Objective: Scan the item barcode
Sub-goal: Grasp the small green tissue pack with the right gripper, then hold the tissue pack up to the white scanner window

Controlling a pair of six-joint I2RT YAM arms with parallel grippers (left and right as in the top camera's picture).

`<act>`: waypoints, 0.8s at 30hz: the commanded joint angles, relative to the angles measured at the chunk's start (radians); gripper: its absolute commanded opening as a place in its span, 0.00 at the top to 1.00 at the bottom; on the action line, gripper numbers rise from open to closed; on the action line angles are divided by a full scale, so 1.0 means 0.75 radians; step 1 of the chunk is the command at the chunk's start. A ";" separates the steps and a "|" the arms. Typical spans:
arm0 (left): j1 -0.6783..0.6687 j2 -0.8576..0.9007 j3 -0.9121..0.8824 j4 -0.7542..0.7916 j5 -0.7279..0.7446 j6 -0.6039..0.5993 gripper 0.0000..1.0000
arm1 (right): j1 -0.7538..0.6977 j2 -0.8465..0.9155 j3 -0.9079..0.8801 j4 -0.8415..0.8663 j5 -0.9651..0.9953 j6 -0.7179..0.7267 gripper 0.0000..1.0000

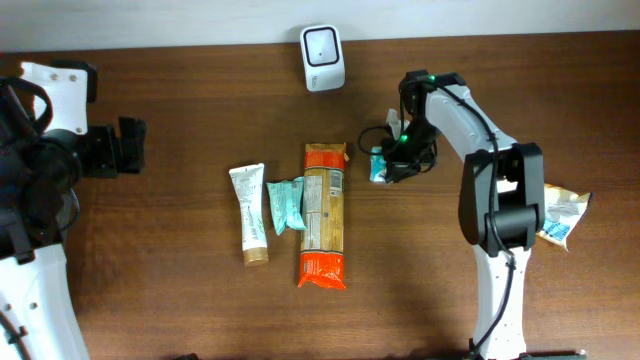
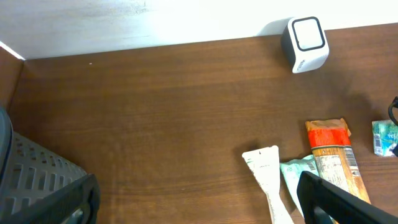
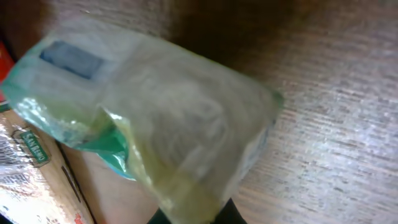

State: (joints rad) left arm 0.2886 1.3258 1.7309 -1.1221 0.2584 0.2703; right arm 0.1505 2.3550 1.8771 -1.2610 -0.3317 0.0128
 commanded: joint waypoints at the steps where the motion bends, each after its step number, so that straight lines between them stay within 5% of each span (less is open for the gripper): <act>1: 0.004 -0.008 0.011 -0.002 0.015 0.021 0.01 | -0.022 -0.038 0.028 0.026 -0.190 -0.192 0.96; 6: 0.004 -0.008 0.011 -0.002 0.014 0.021 0.01 | -0.163 -0.264 0.034 -0.272 -1.126 -0.743 0.96; 10: 0.004 -0.008 0.011 -0.002 0.014 0.021 0.01 | -0.286 -0.275 0.034 -0.511 -1.517 -0.934 0.96; 24: 0.004 -0.008 0.011 -0.002 0.015 0.021 0.01 | -0.330 -0.760 0.183 -0.542 -1.501 -1.095 0.96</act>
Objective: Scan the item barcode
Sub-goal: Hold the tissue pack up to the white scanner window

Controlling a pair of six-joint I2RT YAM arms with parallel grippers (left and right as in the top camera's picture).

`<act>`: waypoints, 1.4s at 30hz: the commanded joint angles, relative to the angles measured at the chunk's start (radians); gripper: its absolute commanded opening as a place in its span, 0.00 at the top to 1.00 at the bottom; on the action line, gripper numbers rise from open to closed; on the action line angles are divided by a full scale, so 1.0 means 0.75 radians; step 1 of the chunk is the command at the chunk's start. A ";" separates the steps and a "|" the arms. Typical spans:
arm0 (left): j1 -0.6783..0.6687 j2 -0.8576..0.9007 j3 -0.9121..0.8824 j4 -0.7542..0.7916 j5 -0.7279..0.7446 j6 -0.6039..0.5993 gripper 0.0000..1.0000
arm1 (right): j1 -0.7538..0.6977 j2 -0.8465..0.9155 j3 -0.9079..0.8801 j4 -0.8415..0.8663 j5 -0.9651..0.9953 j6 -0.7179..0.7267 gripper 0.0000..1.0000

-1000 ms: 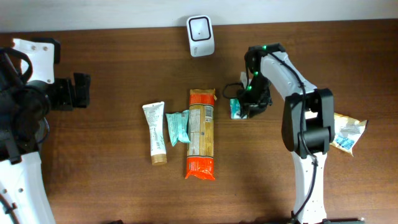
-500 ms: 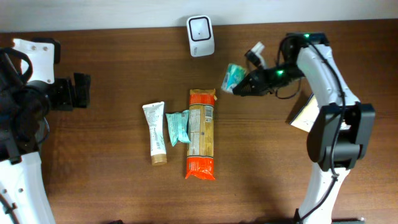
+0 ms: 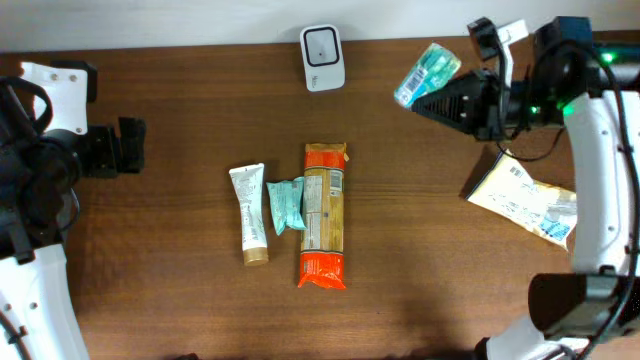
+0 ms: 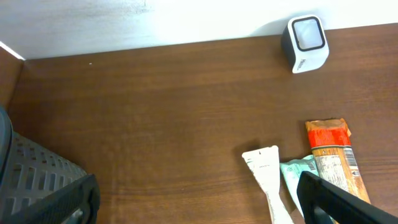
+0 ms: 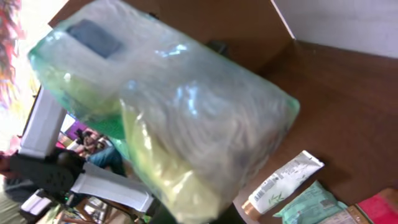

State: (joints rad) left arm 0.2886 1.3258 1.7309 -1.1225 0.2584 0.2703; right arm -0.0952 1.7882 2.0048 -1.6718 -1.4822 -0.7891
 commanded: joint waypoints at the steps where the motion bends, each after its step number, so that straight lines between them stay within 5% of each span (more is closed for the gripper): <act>1: 0.004 -0.008 0.011 -0.002 0.015 0.021 0.01 | 0.006 -0.002 0.013 0.025 0.063 -0.024 0.96; 2: 0.004 -0.008 0.011 -0.002 0.014 0.021 0.01 | 0.025 -0.002 0.013 0.067 0.107 0.005 0.96; 4: 0.004 -0.008 0.011 -0.002 0.015 0.021 0.01 | 0.215 -0.002 0.013 0.540 0.822 0.645 0.96; 5: 0.004 -0.008 0.011 -0.002 0.015 0.021 0.01 | 0.305 -0.002 0.013 0.697 1.071 0.780 0.96; 8: 0.004 -0.008 0.011 -0.002 0.015 0.021 0.01 | 0.555 0.021 0.013 0.985 1.841 0.894 0.96; 12: 0.004 -0.008 0.011 -0.002 0.014 0.021 0.01 | 0.747 0.312 0.013 1.438 2.565 0.434 0.96; 18: 0.004 -0.008 0.011 -0.002 0.015 0.021 0.01 | 0.744 0.865 0.013 2.500 2.756 -0.363 0.96; 20: 0.004 -0.008 0.011 -0.002 0.015 0.021 0.01 | 0.731 0.982 0.013 2.711 2.733 -0.441 0.96; 35: 0.004 -0.008 0.011 -0.002 0.015 0.021 0.01 | 0.696 1.024 0.013 2.644 2.609 -0.425 0.96; 38: 0.004 -0.008 0.011 -0.002 0.014 0.021 0.01 | 0.693 0.942 0.013 2.547 2.588 -0.279 0.96; 42: 0.004 -0.008 0.011 -0.002 0.015 0.021 0.01 | 0.693 0.637 0.013 2.129 2.392 0.245 0.96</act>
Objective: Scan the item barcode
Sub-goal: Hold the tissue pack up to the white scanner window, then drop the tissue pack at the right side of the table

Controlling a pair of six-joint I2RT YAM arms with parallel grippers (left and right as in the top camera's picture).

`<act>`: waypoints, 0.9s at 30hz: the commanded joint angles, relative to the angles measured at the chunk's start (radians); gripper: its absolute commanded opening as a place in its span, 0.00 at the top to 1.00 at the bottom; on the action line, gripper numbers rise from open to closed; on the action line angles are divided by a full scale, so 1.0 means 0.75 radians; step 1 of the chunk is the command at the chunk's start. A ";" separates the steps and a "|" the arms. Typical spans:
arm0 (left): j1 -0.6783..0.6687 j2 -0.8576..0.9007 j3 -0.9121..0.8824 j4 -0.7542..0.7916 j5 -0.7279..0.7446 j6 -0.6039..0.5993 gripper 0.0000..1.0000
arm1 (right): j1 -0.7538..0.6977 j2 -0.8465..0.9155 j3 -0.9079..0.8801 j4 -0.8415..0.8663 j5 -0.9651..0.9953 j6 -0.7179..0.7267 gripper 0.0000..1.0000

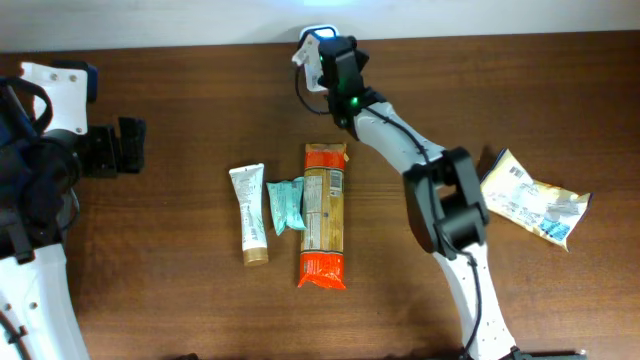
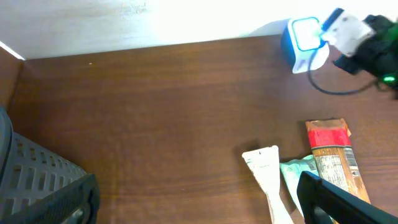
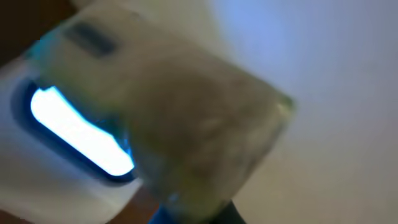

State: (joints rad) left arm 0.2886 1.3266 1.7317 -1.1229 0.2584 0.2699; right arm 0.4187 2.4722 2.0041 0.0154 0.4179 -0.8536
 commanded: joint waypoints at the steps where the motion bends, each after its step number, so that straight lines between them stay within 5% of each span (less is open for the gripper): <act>1: 0.004 -0.009 0.010 -0.001 0.015 0.021 0.01 | 0.007 -0.369 0.014 -0.251 -0.217 0.472 0.96; 3: 0.004 -0.009 0.010 -0.001 0.014 0.021 0.01 | -0.015 -0.579 0.014 -0.606 -0.249 0.832 0.96; 5: 0.004 -0.009 0.010 -0.001 0.015 0.021 0.01 | -0.078 -0.792 0.014 -1.190 -0.289 1.150 0.96; 9: 0.004 -0.009 0.010 -0.001 0.015 0.021 0.01 | -0.301 -0.833 -0.030 -1.860 -0.468 1.376 0.96; 12: 0.004 -0.009 0.010 -0.001 0.014 0.021 0.01 | -0.501 -0.814 -0.323 -1.816 -0.520 1.442 0.96; 15: 0.004 -0.009 0.010 -0.001 0.015 0.021 0.01 | -0.652 -0.814 -0.660 -1.523 -0.594 1.445 0.96; 16: 0.004 -0.009 0.010 -0.001 0.015 0.021 0.01 | -0.701 -0.814 -0.775 -1.414 -0.606 1.445 0.85; 17: 0.004 -0.009 0.010 -0.001 0.015 0.021 0.01 | -0.739 -0.814 -0.841 -1.365 -0.634 1.435 0.59; 19: 0.004 -0.009 0.010 -0.001 0.014 0.021 0.01 | -0.769 -0.817 -0.806 -1.401 -0.724 1.341 0.46; 23: 0.004 -0.009 0.010 -0.001 0.015 0.021 0.01 | -0.743 -0.818 -0.507 -1.651 -0.881 1.313 0.44; 27: 0.004 -0.009 0.010 -0.001 0.015 0.021 0.01 | -0.458 -0.810 -0.545 -1.554 -1.212 1.289 0.46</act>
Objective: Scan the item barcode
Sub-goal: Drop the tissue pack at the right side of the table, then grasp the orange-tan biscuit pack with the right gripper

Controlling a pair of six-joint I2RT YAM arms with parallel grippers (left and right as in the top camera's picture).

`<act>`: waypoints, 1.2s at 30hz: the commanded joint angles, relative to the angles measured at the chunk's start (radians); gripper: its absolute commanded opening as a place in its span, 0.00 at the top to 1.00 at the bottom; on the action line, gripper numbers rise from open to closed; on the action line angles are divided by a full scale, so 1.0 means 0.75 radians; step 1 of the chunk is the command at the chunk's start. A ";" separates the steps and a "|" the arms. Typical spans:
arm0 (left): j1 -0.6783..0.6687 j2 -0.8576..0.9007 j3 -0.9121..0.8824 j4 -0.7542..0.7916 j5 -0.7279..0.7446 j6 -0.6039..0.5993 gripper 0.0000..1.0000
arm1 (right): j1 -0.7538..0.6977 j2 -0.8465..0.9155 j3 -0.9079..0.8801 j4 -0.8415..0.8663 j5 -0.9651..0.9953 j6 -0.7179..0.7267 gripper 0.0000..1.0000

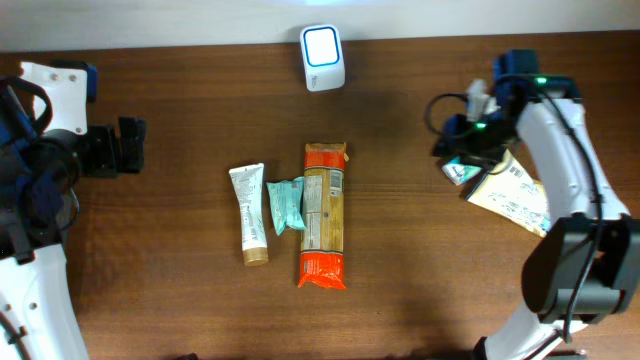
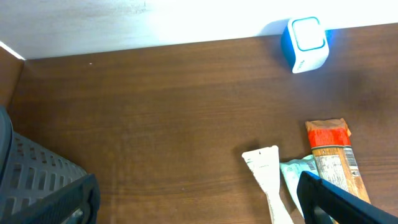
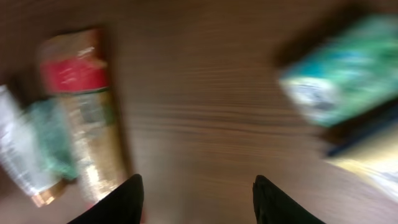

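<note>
The white scanner stands at the table's back edge, its window lit blue; it also shows in the left wrist view. A small green packet lies at the right, against a pale yellow pouch. My right gripper hovers just behind the packet. In the blurred right wrist view the right gripper is open with only bare wood between the fingers, and the green packet sits apart at the upper right. My left gripper is open at the far left.
In the middle of the table lie a white tube, a teal sachet and a long orange pasta pack side by side. A grey basket stands at the left edge.
My right gripper was shut on the green packet in front of the scanner. Now it is open at the right side, and the packet lies beside the yellow pouch. The left arm has not moved.
My right gripper was shut on the green packet on the table right of the pasta pack. Then it held the packet high at the back right, then against the scanner, which lit blue. Now the packet lies by the yellow pouch and the gripper is open.
</note>
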State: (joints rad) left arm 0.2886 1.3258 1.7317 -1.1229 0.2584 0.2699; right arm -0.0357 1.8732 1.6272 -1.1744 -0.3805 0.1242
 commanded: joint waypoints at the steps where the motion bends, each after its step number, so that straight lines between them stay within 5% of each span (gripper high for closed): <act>1: 0.004 -0.008 0.010 -0.001 0.015 0.021 0.01 | 0.272 0.001 -0.077 0.076 -0.161 0.031 0.46; 8: 0.004 -0.008 0.010 -0.001 0.015 0.021 0.01 | 1.004 0.159 -0.160 0.410 -0.161 0.277 0.50; 12: 0.004 -0.008 0.010 -0.001 0.015 0.021 0.01 | 1.122 0.281 -0.160 0.392 -0.187 0.312 0.50; 19: 0.004 -0.008 0.010 -0.001 0.015 0.021 0.01 | 1.013 0.282 -0.250 0.334 -0.102 0.467 0.49; 25: 0.004 -0.008 0.010 -0.001 0.014 0.021 0.01 | 0.534 0.280 -0.248 0.165 0.043 0.262 0.47; 29: 0.004 -0.008 0.010 -0.001 0.014 0.021 0.01 | 0.262 0.280 -0.247 0.573 0.057 0.117 0.47; 33: 0.004 -0.008 0.010 -0.002 0.015 0.021 0.01 | 0.248 0.280 -0.239 0.847 0.051 0.091 0.44; 36: 0.004 -0.008 0.010 -0.001 0.014 0.021 0.01 | 0.271 0.279 -0.202 0.809 -0.284 0.463 0.43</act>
State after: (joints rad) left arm 0.2886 1.3258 1.7321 -1.1225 0.2581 0.2703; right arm 0.1478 2.0846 1.4448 -0.5556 -0.4522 0.2752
